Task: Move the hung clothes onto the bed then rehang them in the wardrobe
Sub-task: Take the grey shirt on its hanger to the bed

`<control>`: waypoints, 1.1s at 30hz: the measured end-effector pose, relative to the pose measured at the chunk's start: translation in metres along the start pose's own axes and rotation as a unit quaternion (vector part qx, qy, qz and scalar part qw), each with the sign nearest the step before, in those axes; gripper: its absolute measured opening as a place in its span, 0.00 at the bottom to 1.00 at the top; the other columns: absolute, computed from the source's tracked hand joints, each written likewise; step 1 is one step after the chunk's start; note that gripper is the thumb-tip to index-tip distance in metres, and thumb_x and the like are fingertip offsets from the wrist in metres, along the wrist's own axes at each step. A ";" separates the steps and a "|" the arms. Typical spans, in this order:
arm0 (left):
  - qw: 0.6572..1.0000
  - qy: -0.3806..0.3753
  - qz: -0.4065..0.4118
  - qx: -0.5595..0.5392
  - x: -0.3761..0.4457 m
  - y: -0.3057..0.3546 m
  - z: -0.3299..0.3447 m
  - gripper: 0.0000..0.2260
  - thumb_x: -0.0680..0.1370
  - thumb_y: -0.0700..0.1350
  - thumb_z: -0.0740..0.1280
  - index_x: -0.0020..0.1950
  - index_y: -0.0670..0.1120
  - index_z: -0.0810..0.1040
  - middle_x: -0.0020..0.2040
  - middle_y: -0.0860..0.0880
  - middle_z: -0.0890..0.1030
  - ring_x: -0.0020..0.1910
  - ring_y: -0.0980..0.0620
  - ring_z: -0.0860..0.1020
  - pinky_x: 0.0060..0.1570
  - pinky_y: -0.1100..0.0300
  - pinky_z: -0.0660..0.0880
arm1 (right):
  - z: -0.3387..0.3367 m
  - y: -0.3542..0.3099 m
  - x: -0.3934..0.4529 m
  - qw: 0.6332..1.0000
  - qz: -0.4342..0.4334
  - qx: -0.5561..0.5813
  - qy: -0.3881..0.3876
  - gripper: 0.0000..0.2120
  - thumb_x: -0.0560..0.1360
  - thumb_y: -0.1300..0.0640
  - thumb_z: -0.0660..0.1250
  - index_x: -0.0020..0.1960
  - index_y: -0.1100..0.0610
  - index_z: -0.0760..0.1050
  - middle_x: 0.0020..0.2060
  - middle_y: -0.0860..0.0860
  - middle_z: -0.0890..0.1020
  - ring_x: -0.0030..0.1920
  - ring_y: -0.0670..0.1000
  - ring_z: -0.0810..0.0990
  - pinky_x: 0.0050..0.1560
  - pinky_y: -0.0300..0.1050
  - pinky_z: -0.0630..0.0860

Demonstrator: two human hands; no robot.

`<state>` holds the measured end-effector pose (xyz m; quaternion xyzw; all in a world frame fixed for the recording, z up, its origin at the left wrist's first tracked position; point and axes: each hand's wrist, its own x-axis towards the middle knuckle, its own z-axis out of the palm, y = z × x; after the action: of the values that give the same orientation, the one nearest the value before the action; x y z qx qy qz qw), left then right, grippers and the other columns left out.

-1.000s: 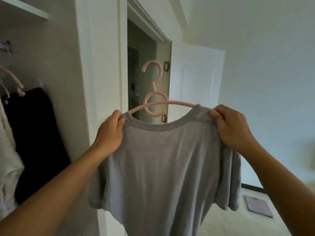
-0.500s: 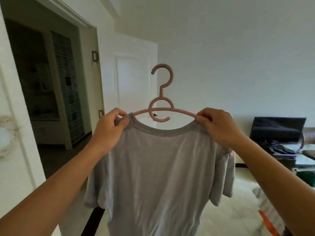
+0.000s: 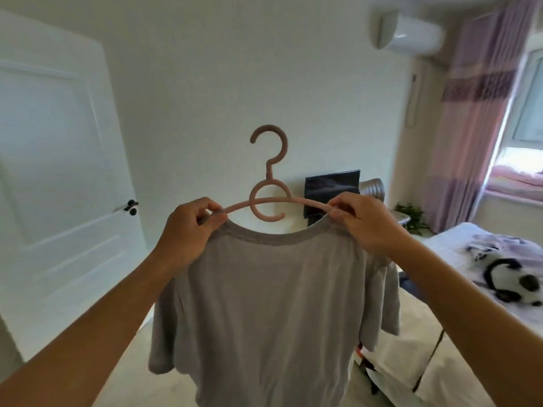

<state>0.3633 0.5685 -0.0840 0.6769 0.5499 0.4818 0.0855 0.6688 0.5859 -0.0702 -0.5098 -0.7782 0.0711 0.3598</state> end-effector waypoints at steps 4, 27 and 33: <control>0.996 -0.063 0.044 -0.034 0.048 -0.002 0.054 0.03 0.78 0.46 0.69 0.51 0.52 0.78 0.42 0.52 0.81 0.41 0.54 0.79 0.39 0.71 0.71 | -0.017 0.040 0.011 0.998 0.056 -0.040 0.010 0.04 0.80 0.55 0.65 0.52 0.48 0.77 0.42 0.43 0.79 0.43 0.43 0.77 0.44 0.33 0.69; 0.924 -0.331 0.176 -0.076 0.159 0.075 0.400 0.07 0.80 0.39 0.66 0.53 0.50 0.79 0.43 0.52 0.80 0.42 0.54 0.78 0.43 0.61 0.75 | -0.105 0.291 -0.036 0.936 0.271 -0.211 0.078 0.07 0.78 0.56 0.69 0.56 0.53 0.81 0.43 0.45 0.80 0.41 0.43 0.76 0.43 0.34 0.69; 0.909 -0.364 0.197 -0.035 0.170 0.099 0.495 0.07 0.80 0.40 0.66 0.52 0.52 0.78 0.41 0.54 0.79 0.39 0.55 0.78 0.39 0.60 0.76 | -0.129 0.374 -0.046 0.927 0.306 -0.210 0.057 0.04 0.78 0.55 0.68 0.52 0.50 0.80 0.39 0.43 0.77 0.39 0.41 0.74 0.39 0.37 0.67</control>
<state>0.7863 0.8763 -0.1834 0.8965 0.3187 0.2276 0.2069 1.0380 0.6901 -0.1767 -0.7902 -0.5599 -0.0160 0.2489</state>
